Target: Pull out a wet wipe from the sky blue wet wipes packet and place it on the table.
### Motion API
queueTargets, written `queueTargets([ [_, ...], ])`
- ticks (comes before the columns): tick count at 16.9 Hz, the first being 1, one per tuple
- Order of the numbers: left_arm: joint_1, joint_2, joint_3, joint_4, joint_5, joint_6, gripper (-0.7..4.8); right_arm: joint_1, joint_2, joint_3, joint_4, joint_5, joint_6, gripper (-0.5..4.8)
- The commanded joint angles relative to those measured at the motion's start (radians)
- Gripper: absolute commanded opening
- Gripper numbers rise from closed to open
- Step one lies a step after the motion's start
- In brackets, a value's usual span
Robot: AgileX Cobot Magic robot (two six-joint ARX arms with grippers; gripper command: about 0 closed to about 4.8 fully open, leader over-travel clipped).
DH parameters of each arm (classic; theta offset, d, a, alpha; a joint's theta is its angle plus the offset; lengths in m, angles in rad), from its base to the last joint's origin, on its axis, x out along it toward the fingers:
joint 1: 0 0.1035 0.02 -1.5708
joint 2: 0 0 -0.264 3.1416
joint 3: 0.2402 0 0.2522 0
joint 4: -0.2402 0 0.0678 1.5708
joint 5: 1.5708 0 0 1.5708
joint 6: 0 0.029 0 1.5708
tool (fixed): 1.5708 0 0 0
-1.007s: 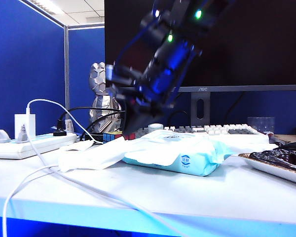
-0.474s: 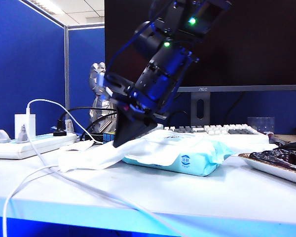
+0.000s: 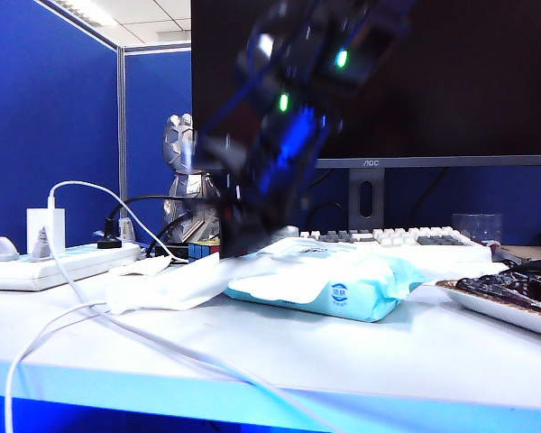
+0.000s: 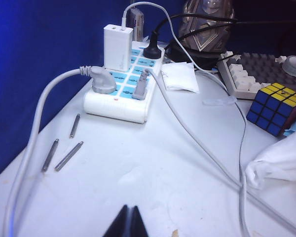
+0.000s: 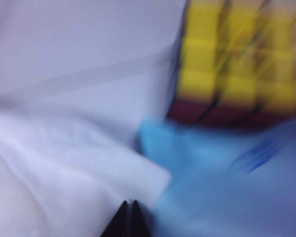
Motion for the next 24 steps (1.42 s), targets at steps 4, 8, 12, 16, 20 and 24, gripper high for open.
queueTargets([
  [4, 0.002, -0.003, -0.002, -0.006, 0.000, -0.002, -0.01, 0.017, 0.017, 0.002, -0.099, -0.241, 0.000, -0.01],
  [8, 0.002, -0.003, -0.002, -0.006, 0.000, -0.002, -0.01, 0.055, 0.016, 0.002, -0.125, -0.296, -0.005, -0.01],
  [12, 0.002, -0.003, -0.002, -0.006, 0.000, -0.002, -0.01, 0.065, -0.008, 0.002, -0.096, -0.257, -0.011, 1.04],
  [16, 0.002, -0.003, -0.002, -0.006, 0.000, -0.002, -0.01, 0.065, -0.093, 0.002, -0.098, -0.251, -0.026, 1.47],
  [20, 0.002, -0.003, -0.002, -0.006, 0.000, -0.002, -0.01, 0.065, -0.230, 0.002, -0.098, -0.187, -0.026, 0.04],
  [24, 0.002, -0.003, -0.002, -0.006, 0.000, -0.002, -0.01, 0.064, -0.384, 0.002, -0.098, -0.060, -0.029, -0.05],
])
